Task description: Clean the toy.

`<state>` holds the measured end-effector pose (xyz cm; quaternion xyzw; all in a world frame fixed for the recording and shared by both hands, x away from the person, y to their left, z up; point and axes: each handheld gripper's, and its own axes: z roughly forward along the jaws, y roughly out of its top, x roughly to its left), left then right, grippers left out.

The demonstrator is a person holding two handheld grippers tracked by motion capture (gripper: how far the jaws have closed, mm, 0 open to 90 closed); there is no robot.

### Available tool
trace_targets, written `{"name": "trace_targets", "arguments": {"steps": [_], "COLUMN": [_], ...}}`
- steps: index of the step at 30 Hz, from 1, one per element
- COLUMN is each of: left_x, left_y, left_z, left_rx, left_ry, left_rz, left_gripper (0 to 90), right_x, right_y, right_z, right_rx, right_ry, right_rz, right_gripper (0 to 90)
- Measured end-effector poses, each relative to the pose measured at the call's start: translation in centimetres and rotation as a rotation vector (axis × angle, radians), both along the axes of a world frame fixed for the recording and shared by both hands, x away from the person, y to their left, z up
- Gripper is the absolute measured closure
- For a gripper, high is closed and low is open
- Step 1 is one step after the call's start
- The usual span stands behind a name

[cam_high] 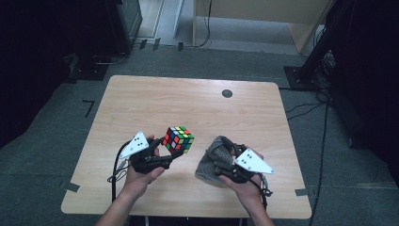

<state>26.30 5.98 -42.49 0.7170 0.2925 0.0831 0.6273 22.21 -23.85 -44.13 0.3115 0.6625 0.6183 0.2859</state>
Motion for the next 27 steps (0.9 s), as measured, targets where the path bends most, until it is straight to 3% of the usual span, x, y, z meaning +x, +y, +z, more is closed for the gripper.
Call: {"name": "trace_targets", "arguments": {"steps": [3, 5, 13, 19, 21, 23, 25, 27], "left_x": [-0.1, -0.1, -0.3, -0.7, -0.6, -0.3, 0.1, 0.2], "left_y": [-0.4, -0.6, -1.5, -2.5, -2.6, -2.5, -2.0, -1.4], "left_z": [0.2, 0.3, 0.7, 1.0, 1.0, 0.9, 0.9, 1.1], "left_rx": [0.021, 0.033, 0.067, 0.094, 0.104, 0.083, 0.025, -0.004], "left_ry": [0.013, 0.027, 0.083, 0.127, 0.136, 0.170, 0.196, 0.175], "left_rz": [-0.021, -0.037, -0.092, -0.169, -0.171, -0.176, -0.196, -0.183], "left_gripper": [34.6, 34.6, 34.6, 34.5, 34.5, 33.7, 27.5, 22.3], "right_x": [-0.7, -0.9, -1.3, -1.6, -1.7, -1.8, -1.9, -1.6], "right_y": [2.0, 2.9, 4.3, 4.9, 4.9, 4.9, 5.0, 4.9], "right_z": [-0.4, -0.8, -1.6, -1.9, -1.8, -1.8, -1.8, -2.0], "right_rx": [-0.076, -0.126, -0.218, -0.308, -0.349, -0.390, -0.405, -0.394], "right_ry": [-0.049, -0.081, -0.211, -0.324, -0.361, -0.378, -0.373, -0.336], "right_rz": [0.065, 0.078, 0.058, 0.032, 0.021, 0.015, 0.011, 0.011], "right_gripper": [25.3, 23.8, 21.7, 27.6, 29.8, 33.7, 34.0, 34.0]}}
